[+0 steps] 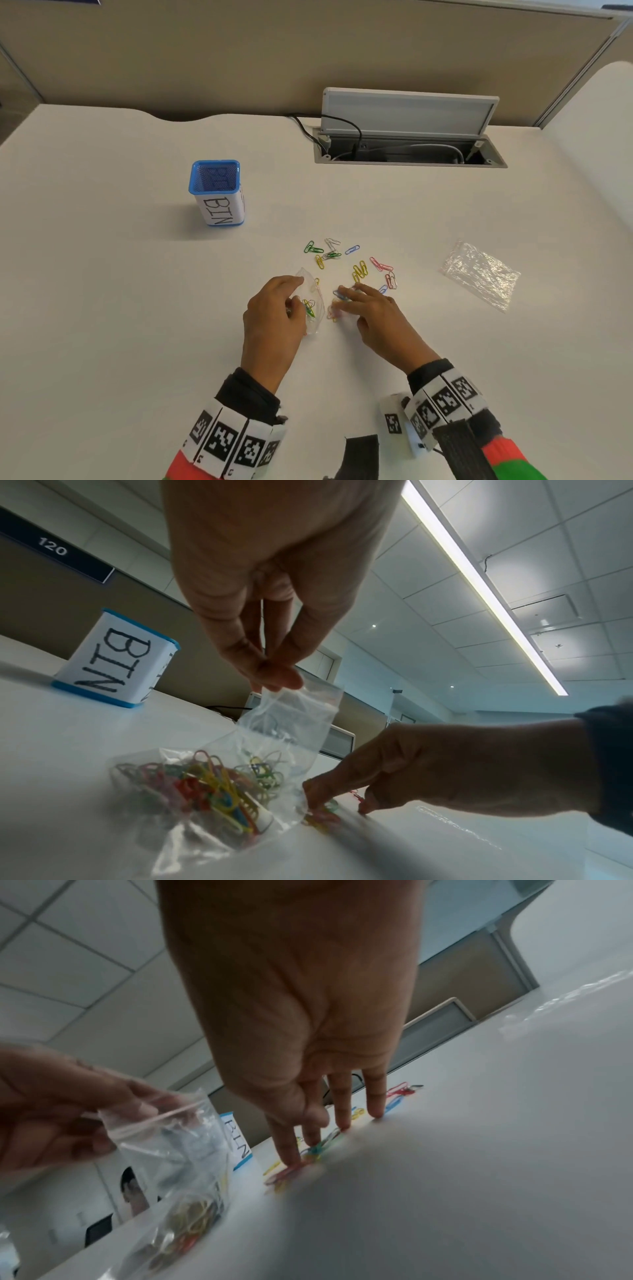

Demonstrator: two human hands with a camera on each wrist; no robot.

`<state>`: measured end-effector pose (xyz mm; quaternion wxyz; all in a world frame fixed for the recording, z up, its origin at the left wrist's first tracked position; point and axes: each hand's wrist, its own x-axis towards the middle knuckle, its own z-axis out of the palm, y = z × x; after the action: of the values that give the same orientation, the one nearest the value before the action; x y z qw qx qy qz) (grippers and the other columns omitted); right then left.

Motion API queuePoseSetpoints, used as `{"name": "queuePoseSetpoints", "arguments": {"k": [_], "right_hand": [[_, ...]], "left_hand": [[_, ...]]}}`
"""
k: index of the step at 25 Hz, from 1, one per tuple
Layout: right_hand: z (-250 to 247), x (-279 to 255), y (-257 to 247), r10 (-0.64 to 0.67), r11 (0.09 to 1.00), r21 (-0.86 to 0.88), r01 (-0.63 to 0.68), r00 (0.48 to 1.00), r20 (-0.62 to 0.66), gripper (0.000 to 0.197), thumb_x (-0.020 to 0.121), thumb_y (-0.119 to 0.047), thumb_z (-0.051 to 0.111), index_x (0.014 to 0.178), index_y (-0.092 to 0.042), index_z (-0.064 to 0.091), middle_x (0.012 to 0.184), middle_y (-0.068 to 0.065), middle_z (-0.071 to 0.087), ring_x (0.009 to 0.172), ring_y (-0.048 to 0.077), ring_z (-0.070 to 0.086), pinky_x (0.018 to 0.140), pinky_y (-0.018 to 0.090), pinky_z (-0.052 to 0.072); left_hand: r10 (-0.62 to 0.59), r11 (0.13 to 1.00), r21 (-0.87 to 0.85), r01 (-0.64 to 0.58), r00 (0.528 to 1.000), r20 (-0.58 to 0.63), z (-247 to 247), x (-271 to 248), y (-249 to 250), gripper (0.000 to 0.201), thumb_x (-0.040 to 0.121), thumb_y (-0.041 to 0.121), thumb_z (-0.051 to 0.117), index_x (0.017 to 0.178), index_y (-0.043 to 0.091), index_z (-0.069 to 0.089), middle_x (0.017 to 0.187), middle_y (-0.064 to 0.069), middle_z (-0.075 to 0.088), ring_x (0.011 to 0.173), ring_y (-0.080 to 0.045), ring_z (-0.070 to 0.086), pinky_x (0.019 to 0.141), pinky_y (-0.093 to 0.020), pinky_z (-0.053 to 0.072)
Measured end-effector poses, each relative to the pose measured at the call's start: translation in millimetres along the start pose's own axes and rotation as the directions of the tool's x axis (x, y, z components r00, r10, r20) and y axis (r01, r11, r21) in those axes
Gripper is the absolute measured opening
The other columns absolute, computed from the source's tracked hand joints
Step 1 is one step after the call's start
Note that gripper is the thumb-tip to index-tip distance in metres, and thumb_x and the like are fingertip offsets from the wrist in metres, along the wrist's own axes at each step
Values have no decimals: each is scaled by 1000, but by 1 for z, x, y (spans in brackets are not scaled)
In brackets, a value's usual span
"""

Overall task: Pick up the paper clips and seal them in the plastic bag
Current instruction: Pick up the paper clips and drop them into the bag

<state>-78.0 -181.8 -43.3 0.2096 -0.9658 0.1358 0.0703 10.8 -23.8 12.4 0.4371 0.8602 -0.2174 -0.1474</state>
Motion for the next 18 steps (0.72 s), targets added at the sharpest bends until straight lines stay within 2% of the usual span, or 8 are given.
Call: {"name": "queuePoseSetpoints", "arguments": {"k": [2, 4, 6, 8, 10, 13, 16, 18], "right_hand": [[0, -6, 6, 32, 993, 118, -19, 994, -105, 49, 84, 11, 43, 116, -20, 65, 135, -2, 57, 129, 23, 46, 106, 38, 39], [-1, -9, 12, 136, 973, 216, -83, 961, -240, 47, 81, 13, 45, 106, -18, 70, 122, 0, 66, 116, 22, 56, 99, 30, 43], [-2, -8, 15, 239, 949, 281, -146, 911, -335, 34, 83, 5, 52, 102, -16, 71, 110, 3, 71, 103, 22, 62, 91, 32, 51], [-2, -4, 13, 283, 936, 298, -190, 907, -312, 24, 81, -10, 65, 105, -17, 69, 105, 3, 68, 97, 22, 62, 83, 35, 52], [2, 1, 7, 287, 944, 231, -236, 933, -217, 32, 78, -21, 71, 111, -18, 67, 105, 3, 62, 97, 21, 57, 78, 29, 47], [6, 6, -2, 262, 959, 179, -221, 931, -252, 26, 80, -13, 68, 106, -13, 70, 99, 7, 61, 90, 24, 58, 71, 25, 43], [5, 5, -2, 273, 957, 177, -231, 922, -273, 15, 83, -13, 65, 95, -9, 72, 93, 9, 63, 83, 26, 61, 71, 29, 47], [5, 3, -1, 278, 960, 110, -258, 928, -248, 15, 86, -16, 61, 94, -7, 70, 93, 10, 64, 82, 25, 61, 73, 31, 50]], "left_hand": [[16, 1000, -9, -16, 1000, 9, 3, -2, 1, 30, 86, 7, 53, 116, 8, 58, 127, -9, 58, 109, -29, 59, 90, -46, 53], [16, 1000, -10, -15, 1000, 22, 5, -3, 2, 31, 86, 8, 53, 116, 8, 58, 128, -8, 57, 110, -28, 59, 92, -44, 53], [19, 1000, -4, -19, 999, 30, 6, -4, 3, 31, 86, 9, 54, 117, 9, 57, 129, -7, 57, 110, -27, 58, 94, -41, 51], [28, 1000, 1, -28, 999, 33, 7, -5, 3, 31, 86, 9, 54, 117, 9, 57, 129, -7, 57, 110, -25, 58, 94, -41, 51], [32, 999, 5, -33, 999, 35, 6, -6, 4, 32, 86, 8, 54, 117, 9, 57, 129, -7, 57, 110, -25, 58, 94, -41, 51], [32, 999, 4, -32, 999, 39, 5, -7, 5, 31, 86, 8, 54, 117, 9, 57, 129, -8, 57, 109, -27, 59, 93, -43, 51], [30, 1000, -1, -30, 999, 39, 4, -9, 4, 31, 85, 8, 54, 116, 8, 57, 129, -8, 57, 109, -28, 59, 92, -47, 52], [34, 999, -1, -33, 999, 39, 4, -9, 4, 31, 86, 7, 54, 116, 8, 57, 129, -8, 57, 107, -27, 60, 92, -45, 52]]}}
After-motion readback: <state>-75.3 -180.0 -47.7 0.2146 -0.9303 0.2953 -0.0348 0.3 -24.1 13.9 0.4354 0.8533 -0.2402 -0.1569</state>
